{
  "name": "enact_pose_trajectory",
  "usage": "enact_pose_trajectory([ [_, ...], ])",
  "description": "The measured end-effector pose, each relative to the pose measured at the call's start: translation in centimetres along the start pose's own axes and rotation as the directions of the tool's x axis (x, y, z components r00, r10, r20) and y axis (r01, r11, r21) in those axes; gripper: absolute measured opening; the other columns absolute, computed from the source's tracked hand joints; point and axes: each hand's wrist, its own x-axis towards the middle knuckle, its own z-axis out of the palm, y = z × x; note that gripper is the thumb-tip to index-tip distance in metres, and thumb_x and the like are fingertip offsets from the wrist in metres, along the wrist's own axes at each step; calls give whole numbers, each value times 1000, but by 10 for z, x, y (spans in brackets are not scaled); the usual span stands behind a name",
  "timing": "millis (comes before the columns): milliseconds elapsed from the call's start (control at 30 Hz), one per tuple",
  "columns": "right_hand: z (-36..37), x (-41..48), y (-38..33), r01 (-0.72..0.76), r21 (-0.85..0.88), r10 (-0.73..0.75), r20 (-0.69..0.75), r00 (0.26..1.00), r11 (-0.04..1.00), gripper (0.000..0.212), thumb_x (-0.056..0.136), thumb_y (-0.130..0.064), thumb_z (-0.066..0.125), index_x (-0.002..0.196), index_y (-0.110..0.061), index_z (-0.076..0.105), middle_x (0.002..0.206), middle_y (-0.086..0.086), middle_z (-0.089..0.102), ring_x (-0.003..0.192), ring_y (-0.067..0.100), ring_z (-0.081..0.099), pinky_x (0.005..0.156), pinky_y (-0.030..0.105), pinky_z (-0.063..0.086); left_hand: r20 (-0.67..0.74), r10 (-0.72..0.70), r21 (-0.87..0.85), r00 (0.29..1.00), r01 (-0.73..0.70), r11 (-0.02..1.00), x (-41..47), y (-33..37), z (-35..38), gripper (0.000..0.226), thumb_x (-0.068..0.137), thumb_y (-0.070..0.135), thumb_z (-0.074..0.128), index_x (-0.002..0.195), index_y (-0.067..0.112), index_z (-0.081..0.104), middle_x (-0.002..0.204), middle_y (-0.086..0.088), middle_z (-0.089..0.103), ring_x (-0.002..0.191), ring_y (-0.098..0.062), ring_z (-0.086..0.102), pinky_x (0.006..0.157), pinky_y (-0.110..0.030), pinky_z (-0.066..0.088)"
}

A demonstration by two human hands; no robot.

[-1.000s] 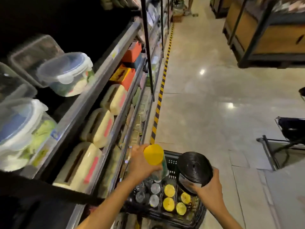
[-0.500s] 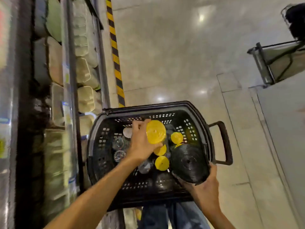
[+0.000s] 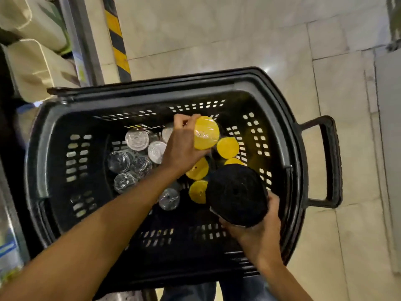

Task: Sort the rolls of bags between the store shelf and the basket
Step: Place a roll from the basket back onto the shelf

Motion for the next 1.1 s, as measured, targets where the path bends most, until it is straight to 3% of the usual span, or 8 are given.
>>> enact_pose_trajectory([
  [67, 0, 9, 8, 6, 12, -7, 26, 1000, 1000, 37, 82, -7, 65, 88, -43, 64, 96, -22, 68, 88, 13, 69, 60, 45, 57, 35, 60, 12, 998, -60, 998, 7, 4, 9, 90, 63, 29, 86, 139, 13, 39, 127, -13, 35, 111, -25, 47, 93, -31, 42],
  [200, -4, 13, 14, 74, -99, -77, -23, 997, 992, 87, 54, 16, 82, 106, -41, 43, 97, -35, 58, 93, -9, 61, 65, 32, 59, 43, 107, 42, 993, -109, 993, 14, 3, 19, 92, 63, 30, 85, 139, 9, 38, 129, -17, 34, 113, -27, 45, 91, -34, 42],
  [400, -11, 11, 10, 119, -329, -126, 1, 992, 937, 96, 43, -22, 95, 110, -51, 34, 99, -47, 51, 98, -18, 54, 72, 10, 51, 48, 30, 78, 998, -33, 996, 21, -11, 19, 90, 65, 27, 85, 139, 11, 37, 132, -16, 32, 118, -28, 43, 94, -33, 42],
  [633, -7, 18, 12, 107, -356, -112, 7, 994, 928, 95, 44, -22, 95, 108, -55, 34, 101, -43, 52, 97, -6, 59, 79, 28, 55, 92, -150, 201, 984, 129, 971, 29, -38, 37, 91, 68, 36, 82, 142, 15, 34, 142, -14, 26, 125, -34, 41, 102, -38, 37],
  [767, 0, 27, 14, 124, -347, -128, 11, 992, 930, 93, 41, -29, 96, 109, -48, 35, 100, -45, 50, 98, -14, 54, 71, 14, 51, 74, -159, 293, 985, 130, 947, 33, -46, 55, 83, 72, 39, 78, 137, 7, 39, 146, -15, 25, 127, -37, 38, 104, -42, 34],
  [833, 3, 32, 14, 125, -350, -136, -8, 991, 929, 92, 37, -42, 91, 111, -49, 36, 103, -41, 52, 99, -12, 55, 72, 11, 51, 63, -136, 389, 989, 101, 916, 36, -52, 65, 81, 75, 43, 74, 138, 6, 38, 147, -15, 27, 133, -34, 33, 110, -42, 25],
  [933, 5, 37, 19, 123, -344, -134, -10, 991, 931, 97, 38, -40, 92, 119, -41, 38, 105, -36, 54, 100, -11, 55, 72, 7, 49, 79, -67, 509, 995, 18, 861, 36, -60, 77, 84, 82, 44, 64, 146, 7, 25, 149, -14, 26, 141, -31, 20, 117, -46, 3],
  [1100, 8, 43, 27, 105, -354, -129, -47, 990, 929, 95, 35, -50, 85, 118, -39, 40, 108, -22, 58, 99, -6, 58, 72, 9, 49, 98, -86, 567, 991, 15, 824, 36, -65, 76, 85, 83, 50, 61, 148, 11, 22, 152, -9, 23, 143, -25, 15, 116, -49, -3],
])
